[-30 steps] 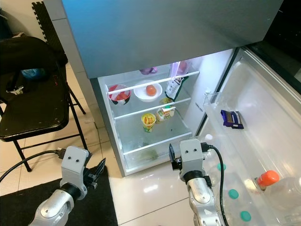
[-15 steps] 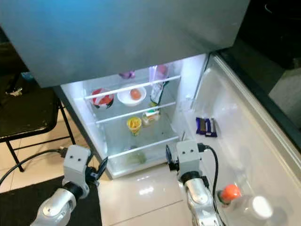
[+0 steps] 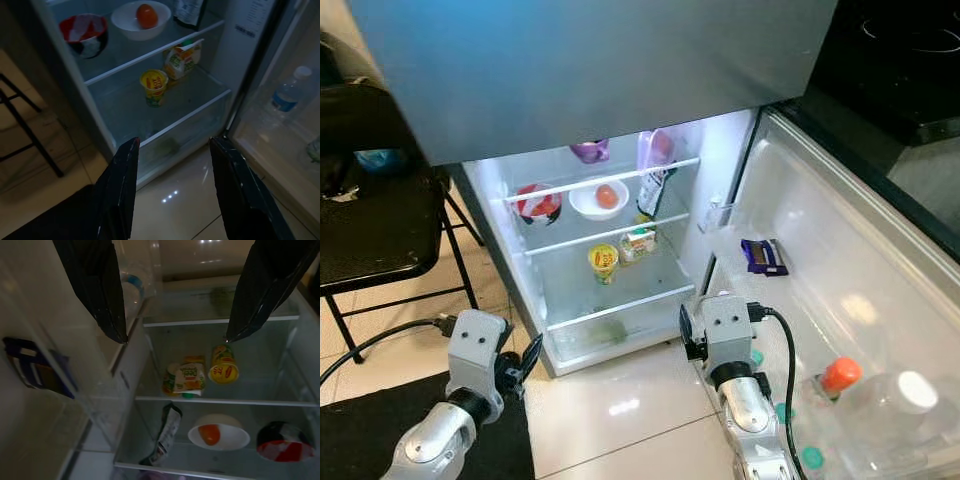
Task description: Restocking fridge
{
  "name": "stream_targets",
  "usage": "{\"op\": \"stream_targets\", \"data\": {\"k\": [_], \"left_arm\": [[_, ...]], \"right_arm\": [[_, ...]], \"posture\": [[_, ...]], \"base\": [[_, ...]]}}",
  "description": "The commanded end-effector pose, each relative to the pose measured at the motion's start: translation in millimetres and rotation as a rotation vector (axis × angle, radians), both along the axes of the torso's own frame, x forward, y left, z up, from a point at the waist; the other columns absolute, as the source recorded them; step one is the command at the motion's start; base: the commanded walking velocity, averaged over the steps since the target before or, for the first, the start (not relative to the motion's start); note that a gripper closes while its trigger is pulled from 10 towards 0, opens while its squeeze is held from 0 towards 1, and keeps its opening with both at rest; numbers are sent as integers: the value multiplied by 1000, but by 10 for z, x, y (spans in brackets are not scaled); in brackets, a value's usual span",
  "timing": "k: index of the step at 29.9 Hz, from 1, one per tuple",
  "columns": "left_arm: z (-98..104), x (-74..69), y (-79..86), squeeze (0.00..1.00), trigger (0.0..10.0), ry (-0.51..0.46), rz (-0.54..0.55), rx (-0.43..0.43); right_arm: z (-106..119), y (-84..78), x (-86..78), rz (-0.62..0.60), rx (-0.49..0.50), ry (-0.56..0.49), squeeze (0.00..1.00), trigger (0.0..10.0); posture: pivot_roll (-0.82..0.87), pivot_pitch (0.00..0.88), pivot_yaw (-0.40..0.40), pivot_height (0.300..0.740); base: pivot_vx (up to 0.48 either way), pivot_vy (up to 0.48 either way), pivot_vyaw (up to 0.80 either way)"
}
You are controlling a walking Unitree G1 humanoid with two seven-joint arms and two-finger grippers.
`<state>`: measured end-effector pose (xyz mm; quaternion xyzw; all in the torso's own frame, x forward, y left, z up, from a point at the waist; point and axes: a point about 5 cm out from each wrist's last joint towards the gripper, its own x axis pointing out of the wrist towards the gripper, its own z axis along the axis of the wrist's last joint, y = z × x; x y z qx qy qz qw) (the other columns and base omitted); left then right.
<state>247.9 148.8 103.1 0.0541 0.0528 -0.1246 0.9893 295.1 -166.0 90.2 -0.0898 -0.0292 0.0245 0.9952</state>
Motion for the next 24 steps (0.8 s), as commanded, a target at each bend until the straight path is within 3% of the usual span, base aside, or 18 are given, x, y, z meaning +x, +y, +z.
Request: {"op": "stream_targets", "data": {"k": [1, 5, 7, 9, 13, 15, 18, 24], "left_arm": [[-53, -21, 30, 0, 10000, 18, 16, 10], [-56, -19, 37, 0, 10000, 18, 22, 9], [-123, -44, 71, 0, 10000, 44, 37, 10], [-134, -50, 76, 0, 10000, 48, 39, 9], [-274, -113, 177, 0, 10000, 89, 65, 52], [-294, -122, 191, 0, 10000, 95, 69, 57], [-448, -196, 270, 0, 10000, 151, 71, 98], [-680, -295, 377, 0, 10000, 235, 89, 144]], "right_arm": [[-122, -19, -56, -1, -7, 46, 0, 10000], [-148, -26, -66, 0, -12, 55, 0, 10000], [-335, -61, -157, 4, -48, 120, 0, 10000], [-369, -68, -176, 4, -55, 132, 0, 10000], [-720, -158, -411, -14, -61, 272, 0, 10000], [-764, -164, -445, -14, -62, 290, 0, 10000], [-1071, -192, -707, 3, -52, 441, 0, 10000], [-1296, -324, -910, -53, -55, 550, 0, 10000]], "posture": [[-84, 178, 24, 737], [-84, 178, 24, 737], [-85, 178, 21, 737], [-85, 178, 21, 737], [-81, 178, 19, 737], [-81, 178, 19, 737], [-81, 176, 19, 737], [-84, 168, 21, 737]], "base": [[0, 0, 0], [0, 0, 0], [0, 0, 0], [0, 0, 0], [0, 0, 0], [0, 0, 0], [0, 0, 0], [0, 0, 0]]}}
